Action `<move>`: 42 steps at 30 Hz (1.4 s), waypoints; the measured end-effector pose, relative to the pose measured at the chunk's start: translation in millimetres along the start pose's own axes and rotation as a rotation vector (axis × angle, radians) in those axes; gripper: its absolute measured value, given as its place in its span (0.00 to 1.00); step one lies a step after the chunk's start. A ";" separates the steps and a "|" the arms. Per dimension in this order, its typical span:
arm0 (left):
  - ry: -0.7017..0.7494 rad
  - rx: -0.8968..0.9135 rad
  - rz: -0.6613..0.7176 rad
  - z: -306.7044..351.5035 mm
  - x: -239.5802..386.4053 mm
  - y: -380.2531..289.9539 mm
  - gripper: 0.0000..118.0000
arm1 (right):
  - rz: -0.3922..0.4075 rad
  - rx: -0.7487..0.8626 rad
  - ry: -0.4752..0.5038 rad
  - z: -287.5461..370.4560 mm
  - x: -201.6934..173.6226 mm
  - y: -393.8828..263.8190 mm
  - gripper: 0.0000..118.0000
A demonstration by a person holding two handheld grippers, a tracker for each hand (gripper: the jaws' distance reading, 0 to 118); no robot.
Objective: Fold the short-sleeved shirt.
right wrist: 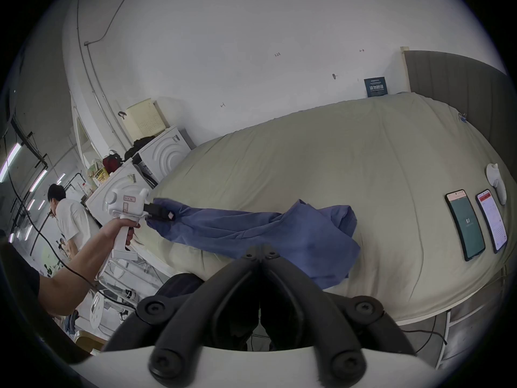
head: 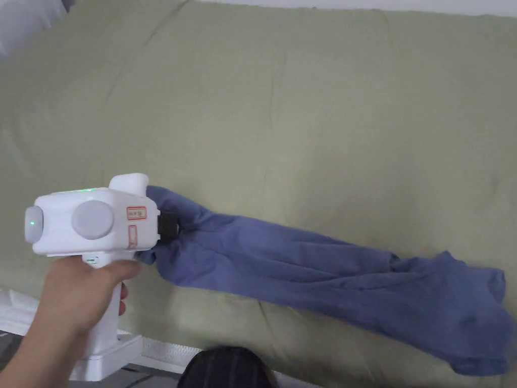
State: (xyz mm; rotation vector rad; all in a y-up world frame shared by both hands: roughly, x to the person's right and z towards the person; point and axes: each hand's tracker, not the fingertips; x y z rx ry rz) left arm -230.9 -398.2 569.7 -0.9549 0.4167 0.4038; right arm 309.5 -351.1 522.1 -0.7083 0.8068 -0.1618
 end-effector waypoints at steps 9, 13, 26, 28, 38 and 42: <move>0.023 0.059 -0.294 -50.2 164.5 -42.1 0.12 | 0.004 0.067 -0.010 16.2 -2.1 -8.9 0.00; -0.027 0.012 -0.171 -78.2 159.4 -48.3 0.43 | 0.039 0.101 -0.034 30.6 -3.3 -9.3 0.00; -0.306 0.137 0.052 -4.1 51.0 -0.8 0.46 | 0.051 0.094 -0.027 22.7 -0.6 -13.3 0.00; -0.220 0.070 -0.013 -29.7 71.1 -12.8 0.12 | 0.036 0.099 -0.018 22.9 -1.9 -13.2 0.00; -0.363 0.012 -0.128 -82.5 176.9 -66.4 0.12 | 0.044 0.084 -0.061 26.8 0.6 -10.6 0.00; -0.324 0.049 -0.114 -38.9 160.6 -50.7 0.12 | 0.057 0.095 -0.065 30.5 0.2 -8.0 0.00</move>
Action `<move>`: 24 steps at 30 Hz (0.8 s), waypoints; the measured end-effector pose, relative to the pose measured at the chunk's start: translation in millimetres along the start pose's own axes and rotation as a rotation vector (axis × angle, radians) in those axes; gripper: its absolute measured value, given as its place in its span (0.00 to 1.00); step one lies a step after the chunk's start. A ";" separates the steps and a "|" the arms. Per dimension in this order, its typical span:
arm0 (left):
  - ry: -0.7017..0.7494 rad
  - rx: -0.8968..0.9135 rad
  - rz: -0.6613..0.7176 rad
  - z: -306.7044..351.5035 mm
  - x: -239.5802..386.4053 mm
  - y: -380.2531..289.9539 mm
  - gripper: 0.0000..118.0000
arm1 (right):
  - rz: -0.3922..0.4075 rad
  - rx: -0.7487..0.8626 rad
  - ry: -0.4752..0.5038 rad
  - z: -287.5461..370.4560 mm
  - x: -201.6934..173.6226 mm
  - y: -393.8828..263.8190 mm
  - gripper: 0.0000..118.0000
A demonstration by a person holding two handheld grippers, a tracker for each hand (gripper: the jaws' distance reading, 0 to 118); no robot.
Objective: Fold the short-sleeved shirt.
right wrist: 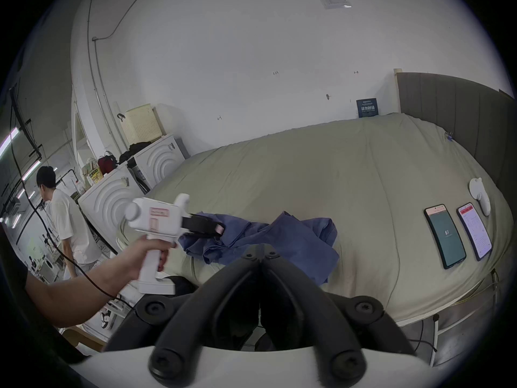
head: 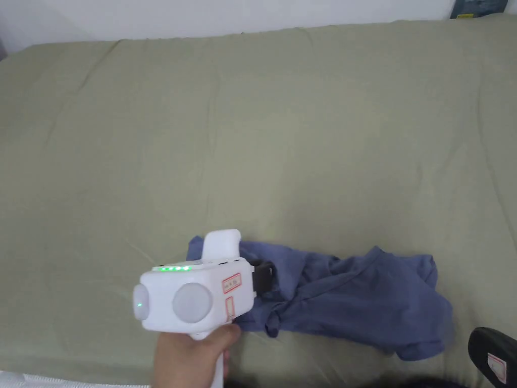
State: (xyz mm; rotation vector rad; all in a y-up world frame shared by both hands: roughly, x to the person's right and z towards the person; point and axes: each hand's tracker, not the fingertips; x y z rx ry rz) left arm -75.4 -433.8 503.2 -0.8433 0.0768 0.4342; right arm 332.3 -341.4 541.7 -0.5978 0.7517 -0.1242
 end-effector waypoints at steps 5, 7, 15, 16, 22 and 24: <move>0.171 0.060 -0.182 63.0 -19.0 6.9 0.12 | -0.010 -0.010 0.027 -10.7 1.6 -2.7 0.00; 0.173 0.091 -0.158 75.6 -45.1 9.0 0.33 | -0.026 -0.017 0.045 -15.0 -1.2 -2.8 0.00; -0.304 -0.017 0.342 56.9 -194.1 16.5 1.00 | -0.033 -0.058 0.073 -22.9 -5.2 -8.2 0.00; -0.421 -0.056 0.458 40.8 -212.3 11.8 1.00 | -0.037 -0.069 0.071 -25.3 -4.5 -8.9 0.00; -0.894 -0.121 0.620 -21.2 -196.1 -15.2 1.00 | -0.088 -0.118 0.067 -33.8 -3.8 -11.0 0.00; -0.907 -0.202 0.586 -45.9 -169.6 -15.5 1.00 | -0.099 -0.140 0.061 -38.1 -3.3 -11.4 0.00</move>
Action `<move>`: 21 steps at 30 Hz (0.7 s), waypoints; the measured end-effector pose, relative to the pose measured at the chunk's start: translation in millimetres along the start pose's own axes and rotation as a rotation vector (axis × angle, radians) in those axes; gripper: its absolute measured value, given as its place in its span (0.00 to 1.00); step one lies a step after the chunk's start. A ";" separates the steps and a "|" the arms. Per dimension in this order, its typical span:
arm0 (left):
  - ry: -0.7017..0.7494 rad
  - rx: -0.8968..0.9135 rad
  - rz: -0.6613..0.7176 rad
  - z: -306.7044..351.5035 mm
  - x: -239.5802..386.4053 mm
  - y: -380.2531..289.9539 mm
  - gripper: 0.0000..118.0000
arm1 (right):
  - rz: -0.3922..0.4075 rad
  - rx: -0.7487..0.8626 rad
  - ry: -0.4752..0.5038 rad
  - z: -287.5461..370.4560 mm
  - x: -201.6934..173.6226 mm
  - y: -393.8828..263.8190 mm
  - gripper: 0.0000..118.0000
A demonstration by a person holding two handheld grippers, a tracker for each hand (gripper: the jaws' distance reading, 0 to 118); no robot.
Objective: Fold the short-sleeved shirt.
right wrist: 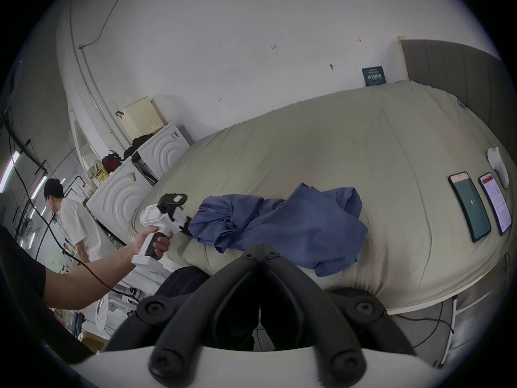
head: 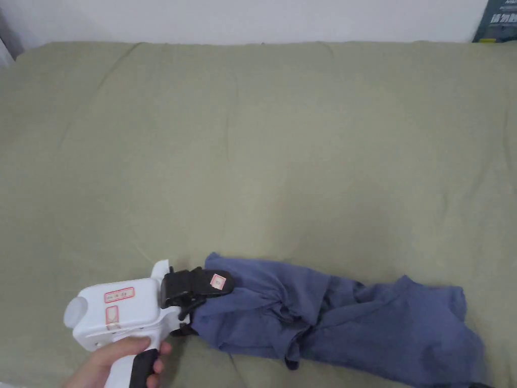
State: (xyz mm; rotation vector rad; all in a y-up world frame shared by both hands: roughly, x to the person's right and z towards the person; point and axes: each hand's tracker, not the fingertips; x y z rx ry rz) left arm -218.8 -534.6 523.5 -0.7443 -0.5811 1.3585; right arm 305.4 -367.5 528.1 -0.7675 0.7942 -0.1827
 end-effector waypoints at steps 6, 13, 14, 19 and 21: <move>0.407 0.147 -0.101 -14.6 -3.9 20.9 0.20 | -0.020 -0.018 -0.022 -2.0 -1.5 1.6 0.00; 0.560 0.201 -0.270 -3.0 36.7 3.0 0.12 | 0.015 -0.029 -0.009 -0.9 -11.6 4.8 0.00; 0.651 0.229 -0.331 2.8 54.7 -0.6 0.12 | 0.020 -0.023 -0.005 0.7 -12.5 5.8 0.00; 1.530 0.250 -0.703 82.5 126.3 0.4 0.12 | 0.080 0.004 -0.003 7.5 -19.3 8.8 0.00; 1.682 0.254 -0.770 83.4 140.1 -3.0 0.12 | 0.097 0.012 0.008 6.8 -20.9 8.2 0.00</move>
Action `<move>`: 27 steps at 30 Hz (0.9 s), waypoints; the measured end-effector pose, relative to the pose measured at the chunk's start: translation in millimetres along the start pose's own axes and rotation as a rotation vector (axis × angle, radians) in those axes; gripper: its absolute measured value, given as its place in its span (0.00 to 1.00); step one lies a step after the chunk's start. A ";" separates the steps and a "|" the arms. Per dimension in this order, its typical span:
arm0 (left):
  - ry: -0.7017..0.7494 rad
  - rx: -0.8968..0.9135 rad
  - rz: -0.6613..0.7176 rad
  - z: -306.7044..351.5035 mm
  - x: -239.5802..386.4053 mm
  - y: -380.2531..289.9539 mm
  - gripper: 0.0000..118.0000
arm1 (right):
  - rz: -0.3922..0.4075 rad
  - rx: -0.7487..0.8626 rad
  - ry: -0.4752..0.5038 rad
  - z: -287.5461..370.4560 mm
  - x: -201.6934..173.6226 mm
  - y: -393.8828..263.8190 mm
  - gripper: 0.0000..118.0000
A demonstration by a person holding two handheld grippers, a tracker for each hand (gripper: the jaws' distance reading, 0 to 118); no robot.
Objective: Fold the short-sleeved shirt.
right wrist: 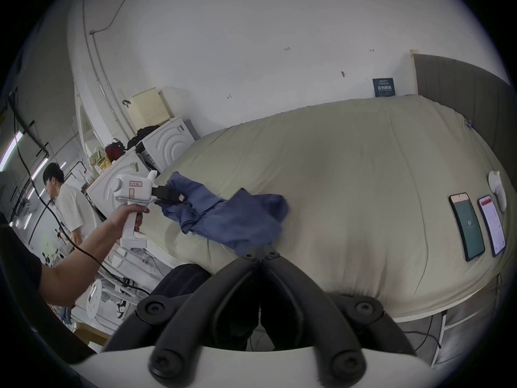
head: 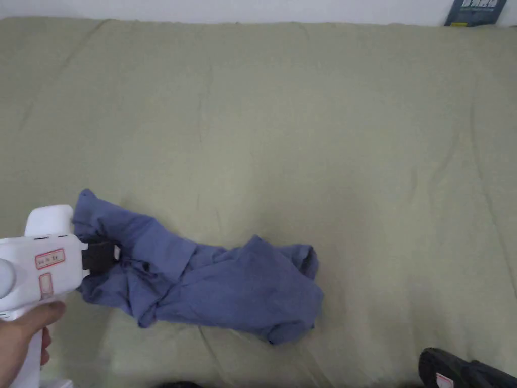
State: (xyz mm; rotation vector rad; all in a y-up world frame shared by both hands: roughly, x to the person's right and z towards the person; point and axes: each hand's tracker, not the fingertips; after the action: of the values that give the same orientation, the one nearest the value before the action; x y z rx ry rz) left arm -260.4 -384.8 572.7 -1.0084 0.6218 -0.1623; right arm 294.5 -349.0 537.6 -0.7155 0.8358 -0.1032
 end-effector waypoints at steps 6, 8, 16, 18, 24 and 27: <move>0.079 0.096 -0.306 69.1 95.0 20.9 0.12 | -0.040 0.010 0.046 -5.1 0.3 -5.1 0.00; 0.109 0.020 -0.429 82.5 157.7 28.5 0.12 | -0.043 0.019 0.047 -2.0 -0.6 -7.7 0.00; 0.296 0.031 -0.638 49.0 262.0 3.4 0.37 | -0.070 0.060 0.018 18.8 7.7 -11.1 0.00; 0.124 0.021 -0.473 60.2 219.7 5.5 0.56 | -0.053 0.061 0.009 19.3 10.0 -12.2 0.00; -0.908 0.265 0.277 83.4 94.3 4.8 0.96 | -0.045 0.058 0.015 15.5 18.0 -12.7 0.00; -0.880 0.244 0.512 48.6 63.7 -1.0 0.96 | -0.058 0.053 0.021 8.1 19.9 -14.9 0.00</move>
State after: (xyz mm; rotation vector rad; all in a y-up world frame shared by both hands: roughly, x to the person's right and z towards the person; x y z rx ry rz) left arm -181.2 -375.1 565.7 -0.5670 0.0274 0.6201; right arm 316.5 -363.1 537.7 -0.6897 0.8294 -0.1847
